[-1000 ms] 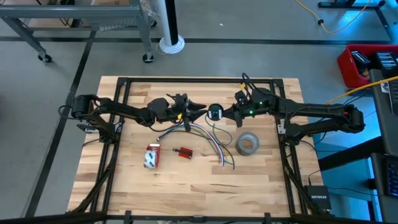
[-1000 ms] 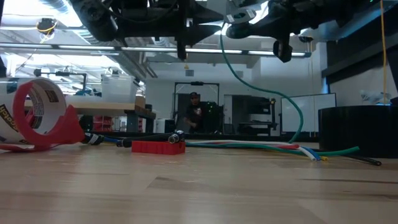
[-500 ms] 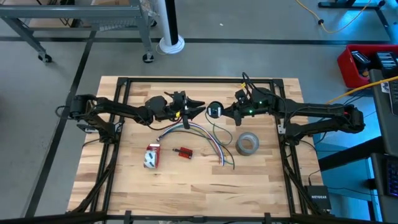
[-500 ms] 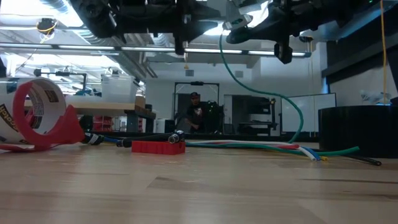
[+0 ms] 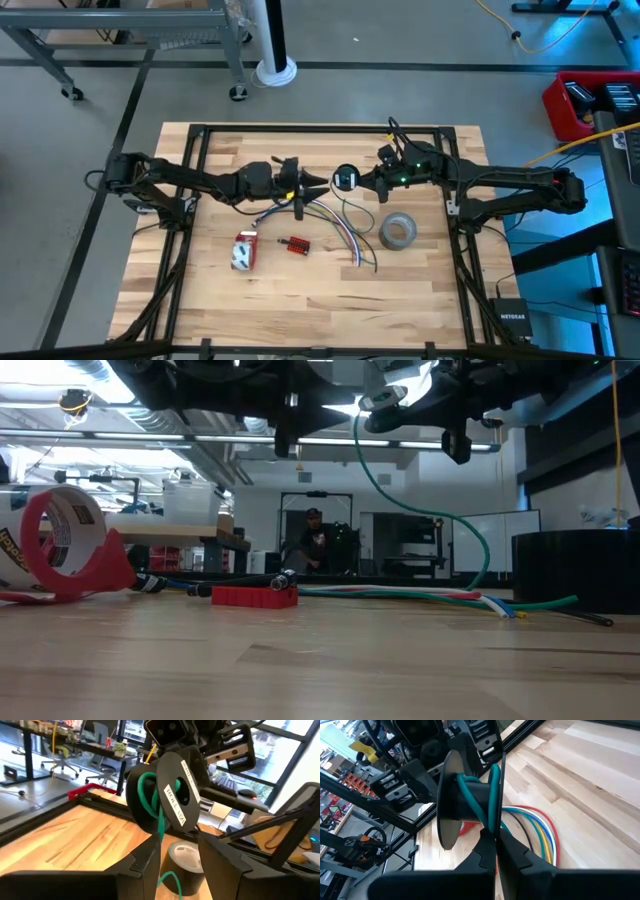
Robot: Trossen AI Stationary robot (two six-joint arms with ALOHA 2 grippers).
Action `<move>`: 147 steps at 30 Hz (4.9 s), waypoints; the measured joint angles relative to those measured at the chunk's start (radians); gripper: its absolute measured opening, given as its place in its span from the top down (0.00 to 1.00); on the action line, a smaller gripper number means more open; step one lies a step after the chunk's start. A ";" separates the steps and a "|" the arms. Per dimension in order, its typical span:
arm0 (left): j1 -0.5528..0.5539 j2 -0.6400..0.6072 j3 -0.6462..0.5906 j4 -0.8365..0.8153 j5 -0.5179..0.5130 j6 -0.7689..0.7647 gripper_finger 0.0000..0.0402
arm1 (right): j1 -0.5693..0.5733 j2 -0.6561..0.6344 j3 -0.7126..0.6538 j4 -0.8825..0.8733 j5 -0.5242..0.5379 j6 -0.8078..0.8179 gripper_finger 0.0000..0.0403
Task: Coil cords
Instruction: Uncoil the green wire from the black spool
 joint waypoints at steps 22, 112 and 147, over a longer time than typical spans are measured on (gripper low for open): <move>-0.009 0.000 0.000 -0.018 -0.059 0.027 0.68 | 0.000 0.000 0.000 0.078 -0.018 0.003 1.00; -0.180 0.001 0.077 -0.430 -0.696 -0.032 0.99 | -0.091 -0.088 0.000 -0.121 -0.017 0.009 1.00; -0.183 0.000 0.079 -0.024 -0.344 0.088 0.99 | -0.092 0.105 0.000 0.037 0.230 0.011 1.00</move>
